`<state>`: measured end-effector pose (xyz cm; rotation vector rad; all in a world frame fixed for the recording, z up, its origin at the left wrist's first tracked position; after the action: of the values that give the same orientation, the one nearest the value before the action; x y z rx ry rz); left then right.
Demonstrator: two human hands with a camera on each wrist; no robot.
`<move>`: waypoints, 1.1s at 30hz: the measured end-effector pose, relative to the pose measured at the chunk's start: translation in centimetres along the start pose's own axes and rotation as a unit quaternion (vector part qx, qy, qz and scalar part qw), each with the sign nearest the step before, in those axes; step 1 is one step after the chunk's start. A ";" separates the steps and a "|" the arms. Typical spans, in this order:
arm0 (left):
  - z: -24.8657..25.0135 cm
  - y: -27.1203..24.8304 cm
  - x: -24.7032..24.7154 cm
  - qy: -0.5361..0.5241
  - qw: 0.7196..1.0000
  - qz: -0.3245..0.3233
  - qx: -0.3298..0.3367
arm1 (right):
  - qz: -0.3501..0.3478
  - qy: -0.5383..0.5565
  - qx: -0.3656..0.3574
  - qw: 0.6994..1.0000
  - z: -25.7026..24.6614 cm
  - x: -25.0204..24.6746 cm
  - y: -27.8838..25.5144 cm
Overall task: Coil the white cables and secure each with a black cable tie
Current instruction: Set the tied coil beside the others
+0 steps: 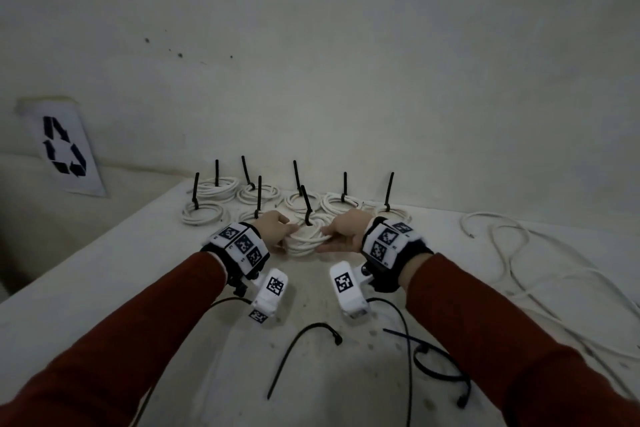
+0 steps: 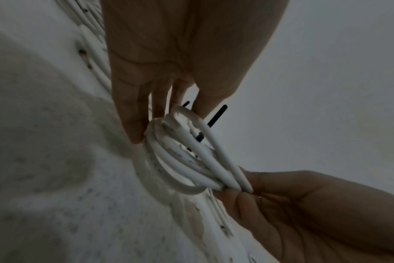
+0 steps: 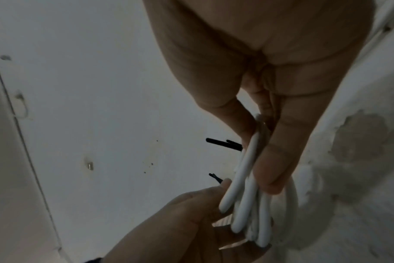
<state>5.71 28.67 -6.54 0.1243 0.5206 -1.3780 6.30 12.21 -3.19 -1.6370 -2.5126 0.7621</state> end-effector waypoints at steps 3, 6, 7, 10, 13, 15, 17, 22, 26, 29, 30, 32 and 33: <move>-0.2 0.7 -1.0 0.141 0.989 0.038 0.037 | 0.014 -0.055 -0.018 0.998 -0.4 1.4 0.9; 0.0 0.6 -1.4 0.207 0.977 0.032 0.041 | 0.066 -0.220 -0.029 0.973 -0.5 1.3 2.1; 0.1 0.7 -1.4 0.224 0.973 0.022 0.042 | 0.077 -0.268 -0.018 0.960 0.2 1.2 3.1; 0.1 0.7 -0.8 0.284 0.958 0.005 0.031 | 0.125 -0.333 0.008 0.935 1.6 1.1 4.7; 0.6 0.5 -0.3 0.343 0.939 0.004 0.035 | 0.094 -0.191 0.000 0.977 0.2 1.2 1.7; 1.1 0.0 0.1 0.379 0.925 0.011 0.037 | 0.108 -0.246 -0.022 0.963 0.0 0.2 1.4; 1.6 -0.5 0.3 0.400 0.916 0.026 0.035 | 0.089 -0.173 -0.032 0.980 -0.1 -0.5 0.7; 4.4 -3.1 1.9 0.426 0.888 0.102 0.140 | 0.111 -0.109 -0.032 0.987 -0.2 -5.1 -3.9; 8.3 -5.9 5.5 0.448 0.860 0.086 0.231 | 0.177 -0.334 -0.048 0.925 1.6 -11.9 -8.2; 10.6 -7.8 9.6 0.453 0.845 0.044 0.280 | 0.205 -0.483 0.027 0.851 4.6 -16.6 -10.4; 11.2 -8.2 11.1 0.452 0.842 0.025 0.293 | 0.205 -0.512 0.049 0.832 5.6 -17.6 -11.2; 11.8 -8.7 14.1 0.462 0.831 -0.009 0.309 | 0.196 -0.534 0.084 0.818 7.7 -19.2 -12.4; 12.0 -8.9 15.5 0.472 0.824 -0.023 0.313 | 0.187 -0.539 0.099 0.816 8.7 -19.7 -12.9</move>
<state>2.08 8.29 -0.61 1.3970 0.8569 -1.4282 1.43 -12.29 -0.97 -1.9616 -2.4166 2.4965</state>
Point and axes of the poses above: each hand's wrist, its own y-axis towards the middle knuckle, its own x-axis out of the palm, z = x × y, the point moved 3 cm from there along y, towards the middle knuckle
